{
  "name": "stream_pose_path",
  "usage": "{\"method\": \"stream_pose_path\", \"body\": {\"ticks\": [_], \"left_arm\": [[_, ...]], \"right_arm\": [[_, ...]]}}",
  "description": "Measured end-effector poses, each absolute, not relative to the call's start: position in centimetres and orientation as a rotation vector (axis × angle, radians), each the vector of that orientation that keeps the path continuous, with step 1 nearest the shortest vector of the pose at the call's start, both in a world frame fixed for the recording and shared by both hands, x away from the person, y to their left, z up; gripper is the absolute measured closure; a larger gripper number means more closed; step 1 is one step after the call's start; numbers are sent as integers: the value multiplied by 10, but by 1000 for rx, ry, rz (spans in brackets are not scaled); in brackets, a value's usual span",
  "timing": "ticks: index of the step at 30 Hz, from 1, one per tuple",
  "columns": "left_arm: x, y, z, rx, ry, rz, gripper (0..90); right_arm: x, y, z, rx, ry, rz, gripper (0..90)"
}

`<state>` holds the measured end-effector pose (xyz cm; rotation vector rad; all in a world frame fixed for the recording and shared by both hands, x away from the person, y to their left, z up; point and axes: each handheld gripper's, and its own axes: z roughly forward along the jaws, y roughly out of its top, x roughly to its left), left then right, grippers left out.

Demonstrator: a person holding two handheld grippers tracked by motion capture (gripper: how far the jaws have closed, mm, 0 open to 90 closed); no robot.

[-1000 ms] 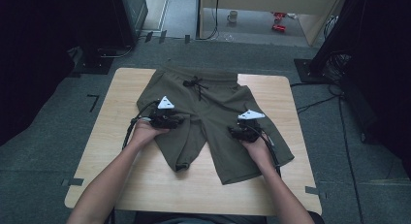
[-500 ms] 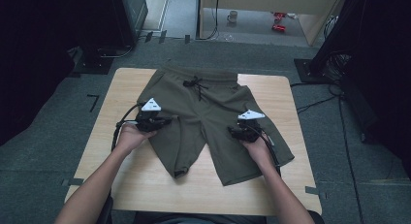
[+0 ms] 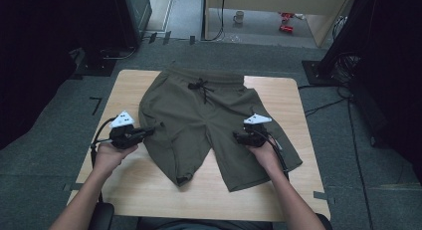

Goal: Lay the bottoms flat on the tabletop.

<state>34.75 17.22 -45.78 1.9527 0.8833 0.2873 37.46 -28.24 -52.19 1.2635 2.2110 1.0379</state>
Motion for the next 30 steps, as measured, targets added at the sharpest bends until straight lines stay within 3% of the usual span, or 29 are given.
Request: {"method": "stream_pose_path", "body": {"ticks": [13, 20, 26, 30], "left_arm": [[325, 228, -472, 1904, 985, 262, 844], [317, 244, -483, 1975, 1031, 280, 746], [311, 249, -464, 1981, 1032, 314, 642], [315, 246, -440, 1980, 1007, 348, 634]], "right_arm": [[373, -284, -522, 1229, 2247, 1049, 343], [373, -285, -522, 1217, 2258, 1055, 342], [373, -285, -522, 1216, 2258, 1055, 341], [373, -285, -522, 1216, 2259, 1053, 340]]}}
